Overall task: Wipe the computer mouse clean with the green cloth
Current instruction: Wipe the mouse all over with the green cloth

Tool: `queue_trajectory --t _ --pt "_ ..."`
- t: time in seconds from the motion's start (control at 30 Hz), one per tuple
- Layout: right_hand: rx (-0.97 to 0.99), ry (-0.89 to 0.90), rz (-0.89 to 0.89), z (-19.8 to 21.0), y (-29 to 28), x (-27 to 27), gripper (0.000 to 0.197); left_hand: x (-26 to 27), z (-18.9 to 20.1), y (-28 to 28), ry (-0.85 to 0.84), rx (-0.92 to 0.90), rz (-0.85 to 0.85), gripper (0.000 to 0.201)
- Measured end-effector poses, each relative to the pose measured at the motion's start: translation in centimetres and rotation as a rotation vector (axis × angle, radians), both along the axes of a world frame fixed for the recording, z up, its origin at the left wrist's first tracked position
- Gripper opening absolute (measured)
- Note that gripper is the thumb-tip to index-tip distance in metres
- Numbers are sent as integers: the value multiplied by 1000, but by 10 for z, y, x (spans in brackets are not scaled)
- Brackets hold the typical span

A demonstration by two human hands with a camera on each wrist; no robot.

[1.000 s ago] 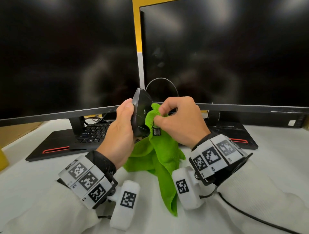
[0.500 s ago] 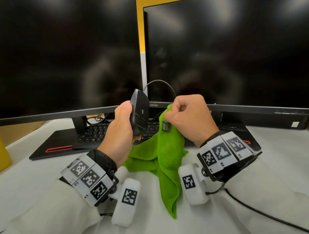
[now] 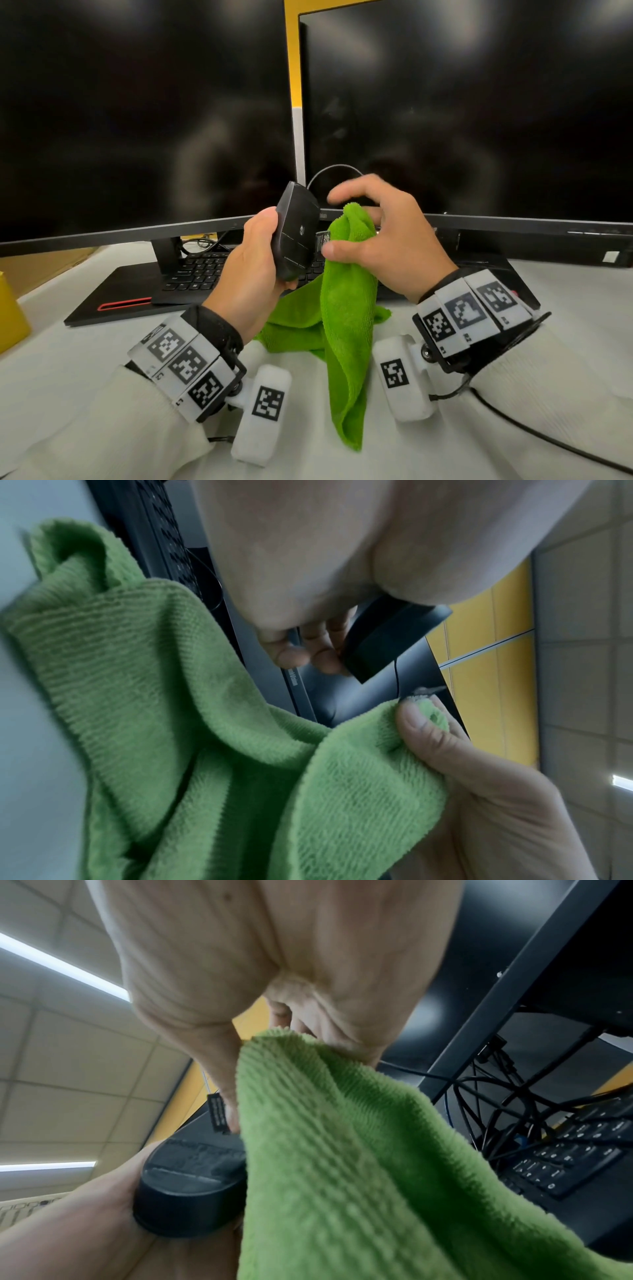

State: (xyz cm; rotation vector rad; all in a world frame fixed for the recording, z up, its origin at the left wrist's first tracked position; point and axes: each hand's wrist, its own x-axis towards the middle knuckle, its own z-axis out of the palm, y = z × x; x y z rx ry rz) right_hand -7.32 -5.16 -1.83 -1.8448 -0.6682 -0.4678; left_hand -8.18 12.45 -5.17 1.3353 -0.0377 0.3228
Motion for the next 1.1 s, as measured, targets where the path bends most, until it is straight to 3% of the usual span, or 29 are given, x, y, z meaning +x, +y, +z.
queue_trajectory --t 0.07,0.17,0.33,0.5,0.6,0.7,0.83,1.1 --pt "-42 -63 -30 -1 2 0 15 -2 -1 -1 -5 9 -45 45" --pt "-32 -53 -46 -2 2 3 5 -6 2 -2 3 -41 -74 43" --pt "-96 -108 -119 -3 5 1 6 -6 3 -2 30 -130 -86 38" --pt "-187 -21 -95 -3 3 3 30 -8 4 -1 17 -137 -138 37" --pt "-268 23 -112 -2 -1 3 19 -7 3 0 26 -132 -137 36" --pt "-297 -47 -155 0 0 1 6 -6 4 0 25 -139 -116 35" --pt "-314 -91 -181 1 3 -4 14 -8 5 -2 14 -126 -110 40" --pt "-410 -73 -181 -1 5 -6 9 -10 5 -3 30 -114 -98 36"
